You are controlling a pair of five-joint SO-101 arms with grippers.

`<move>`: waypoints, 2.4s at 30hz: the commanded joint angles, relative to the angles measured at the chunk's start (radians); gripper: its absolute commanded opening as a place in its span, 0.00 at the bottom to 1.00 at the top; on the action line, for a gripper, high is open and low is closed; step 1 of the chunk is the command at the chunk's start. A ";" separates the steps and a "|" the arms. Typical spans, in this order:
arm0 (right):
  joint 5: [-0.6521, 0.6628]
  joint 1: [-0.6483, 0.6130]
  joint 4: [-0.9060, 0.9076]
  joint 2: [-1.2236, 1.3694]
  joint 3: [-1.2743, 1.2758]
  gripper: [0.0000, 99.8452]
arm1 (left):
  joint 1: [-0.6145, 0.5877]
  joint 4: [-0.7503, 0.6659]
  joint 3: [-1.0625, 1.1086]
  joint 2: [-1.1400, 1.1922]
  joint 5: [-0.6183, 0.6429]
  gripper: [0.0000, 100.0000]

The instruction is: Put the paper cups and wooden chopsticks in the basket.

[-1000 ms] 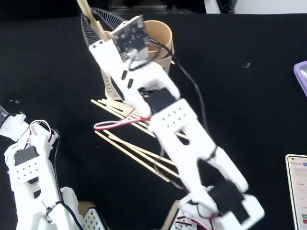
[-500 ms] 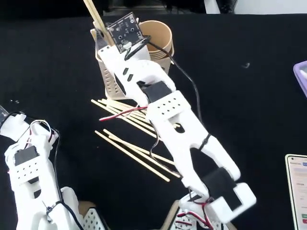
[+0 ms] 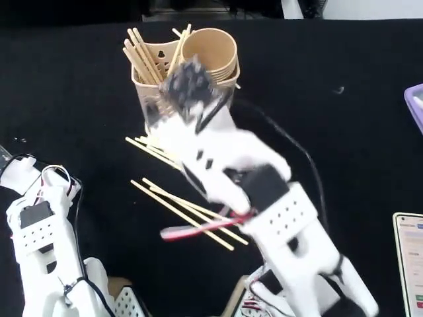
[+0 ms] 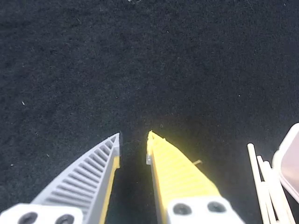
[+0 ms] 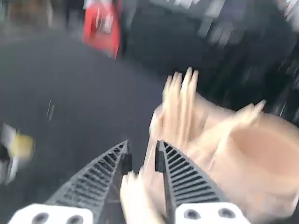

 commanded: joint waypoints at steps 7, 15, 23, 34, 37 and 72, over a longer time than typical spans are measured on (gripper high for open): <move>0.084 -0.138 0.086 -0.130 0.664 0.21 | 0.001 -0.020 -0.019 -0.026 0.002 0.11; 0.173 -0.066 -0.057 0.090 0.654 0.19 | -0.001 -0.020 -0.016 -0.026 0.002 0.11; 0.259 -0.029 -0.052 0.394 0.478 0.18 | -0.001 -0.020 -0.016 -0.026 0.002 0.11; 0.318 -0.008 -0.052 0.472 0.426 0.03 | -0.001 -0.020 -0.016 -0.026 0.002 0.11; 0.313 -0.008 -0.052 0.472 0.427 0.06 | -0.001 -0.020 -0.016 -0.026 0.002 0.11; 0.316 -0.038 0.040 0.545 0.303 0.01 | -0.001 -0.020 -0.016 -0.026 0.002 0.11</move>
